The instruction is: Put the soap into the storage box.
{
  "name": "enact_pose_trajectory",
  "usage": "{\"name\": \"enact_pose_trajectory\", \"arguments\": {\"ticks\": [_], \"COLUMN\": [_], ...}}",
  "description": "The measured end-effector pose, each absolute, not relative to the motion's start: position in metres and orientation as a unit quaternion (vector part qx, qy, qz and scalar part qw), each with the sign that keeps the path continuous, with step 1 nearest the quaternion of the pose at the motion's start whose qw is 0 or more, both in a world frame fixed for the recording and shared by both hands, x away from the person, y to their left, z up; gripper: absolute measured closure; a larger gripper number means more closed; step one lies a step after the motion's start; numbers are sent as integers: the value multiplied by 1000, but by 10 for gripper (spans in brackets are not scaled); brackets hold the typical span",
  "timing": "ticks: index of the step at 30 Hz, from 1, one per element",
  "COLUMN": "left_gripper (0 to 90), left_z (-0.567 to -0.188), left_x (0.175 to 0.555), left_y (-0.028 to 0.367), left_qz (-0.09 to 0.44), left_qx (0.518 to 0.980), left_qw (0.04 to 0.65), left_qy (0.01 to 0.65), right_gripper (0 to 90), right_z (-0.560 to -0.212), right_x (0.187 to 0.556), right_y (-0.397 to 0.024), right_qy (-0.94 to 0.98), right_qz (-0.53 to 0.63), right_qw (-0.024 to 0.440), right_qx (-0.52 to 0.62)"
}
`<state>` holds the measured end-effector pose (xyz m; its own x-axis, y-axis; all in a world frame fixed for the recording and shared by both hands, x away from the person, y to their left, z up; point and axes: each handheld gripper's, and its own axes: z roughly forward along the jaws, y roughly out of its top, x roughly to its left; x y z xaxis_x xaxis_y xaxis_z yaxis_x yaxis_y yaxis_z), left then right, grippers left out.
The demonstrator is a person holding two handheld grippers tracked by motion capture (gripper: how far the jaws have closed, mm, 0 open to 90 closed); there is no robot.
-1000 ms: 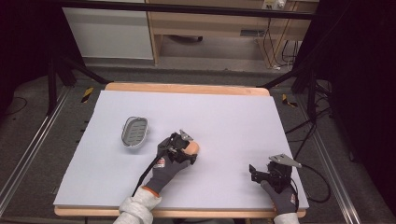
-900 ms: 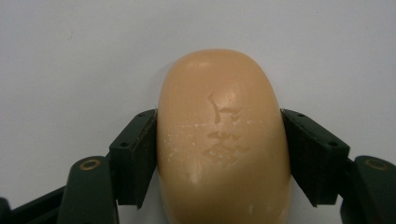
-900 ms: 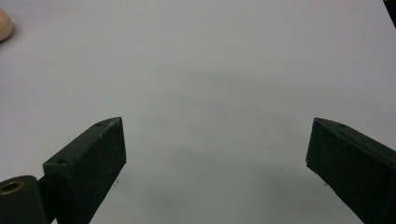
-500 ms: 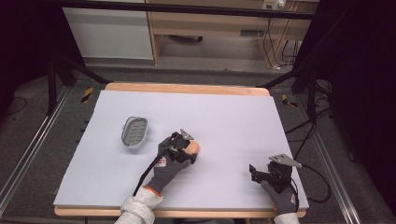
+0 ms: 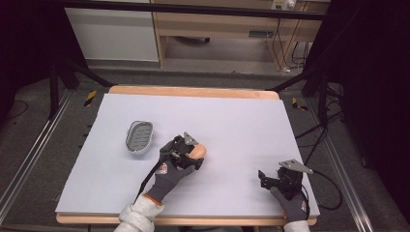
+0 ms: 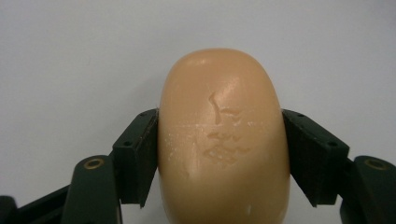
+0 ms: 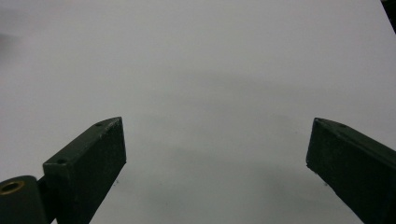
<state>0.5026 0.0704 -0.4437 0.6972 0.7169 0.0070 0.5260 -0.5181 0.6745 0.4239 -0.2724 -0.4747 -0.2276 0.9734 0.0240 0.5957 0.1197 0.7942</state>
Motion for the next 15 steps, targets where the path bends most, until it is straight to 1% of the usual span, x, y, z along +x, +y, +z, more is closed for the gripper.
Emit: {"name": "enact_pose_trajectory", "arguments": {"ticks": [15], "left_gripper": [312], "left_z": [-424], "left_x": [484], "left_y": [101], "left_qz": [151], "left_qx": [852], "left_qw": [354], "left_qy": [354], "right_gripper": [51], "right_z": [-475], "right_x": [424], "right_y": [-273], "right_qy": [697], "right_qz": [355], "right_qw": [268], "right_qx": [562]}}
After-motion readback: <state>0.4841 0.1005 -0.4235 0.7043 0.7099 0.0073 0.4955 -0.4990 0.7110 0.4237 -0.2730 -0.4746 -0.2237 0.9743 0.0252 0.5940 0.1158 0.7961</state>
